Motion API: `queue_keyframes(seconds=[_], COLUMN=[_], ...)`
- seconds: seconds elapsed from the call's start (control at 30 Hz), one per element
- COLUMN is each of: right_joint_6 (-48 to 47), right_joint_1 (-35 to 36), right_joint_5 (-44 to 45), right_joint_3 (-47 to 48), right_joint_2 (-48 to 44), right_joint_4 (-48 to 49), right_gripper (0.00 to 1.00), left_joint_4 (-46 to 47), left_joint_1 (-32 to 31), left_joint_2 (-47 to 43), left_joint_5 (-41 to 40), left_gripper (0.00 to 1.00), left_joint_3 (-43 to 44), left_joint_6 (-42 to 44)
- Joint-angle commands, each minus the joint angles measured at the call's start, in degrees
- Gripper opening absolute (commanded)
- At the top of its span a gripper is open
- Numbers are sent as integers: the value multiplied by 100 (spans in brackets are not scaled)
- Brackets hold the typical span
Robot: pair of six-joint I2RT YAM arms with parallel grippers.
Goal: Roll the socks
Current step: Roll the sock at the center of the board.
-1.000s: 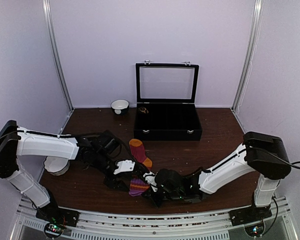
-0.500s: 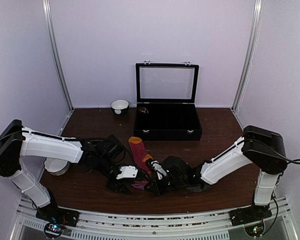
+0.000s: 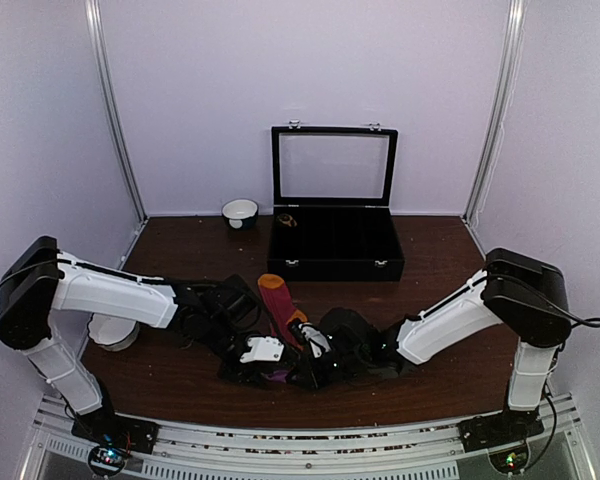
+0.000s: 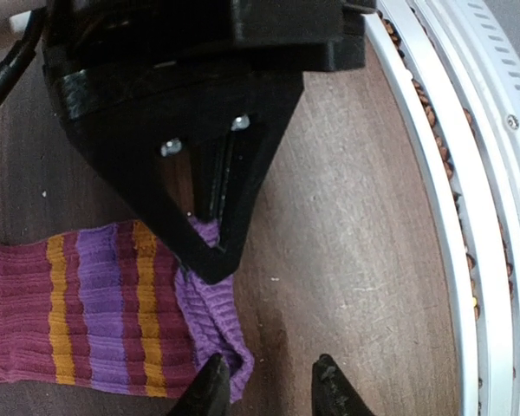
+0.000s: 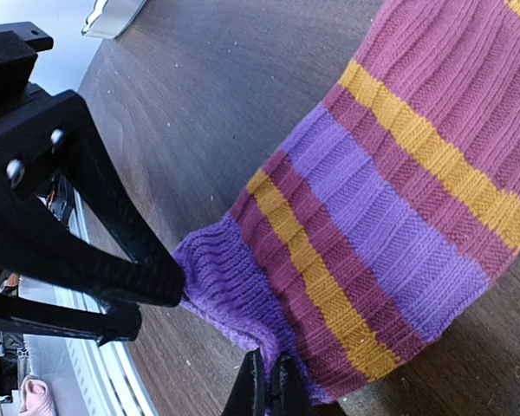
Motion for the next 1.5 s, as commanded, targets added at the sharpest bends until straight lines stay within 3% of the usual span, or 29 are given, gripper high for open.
queue_keyframes(seconds=[0.0, 0.2, 0.43, 0.87, 1.0, 1.13, 1.23, 1.47], right_joint_6=[127, 114, 156, 238, 479, 596, 642, 903], right_joint_1=[11, 21, 19, 8, -2, -16, -29, -42], right_joint_5=[-154, -174, -117, -230, -320, -355, -414, -508], right_joint_3=[154, 39, -14, -113, -169, -191, -186, -247], right_joint_2=[93, -88, -205, -280, -227, -195, -202, -219], right_joint_4=[-511, -619, -617, -324, -95, -31, 15, 180], right_gripper=[0, 0, 0, 0, 0, 0, 0, 0], left_joint_4=[-86, -323, -371, -626, -846, -797, -545, -367], left_joint_1=[-32, -28, -11, 349, 341, 187, 96, 95], left_joint_2=[167, 356, 450, 826, 562, 428, 613, 862], left_joint_5=[-92, -126, 63, 627, 1077, 895, 324, -44], left_gripper=[28, 5, 0, 1, 37, 47, 45, 22], left_joint_3=[163, 380, 431, 733, 622, 507, 564, 654], left_joint_6=[10, -39, -250, -464, -29, 111, -180, -460])
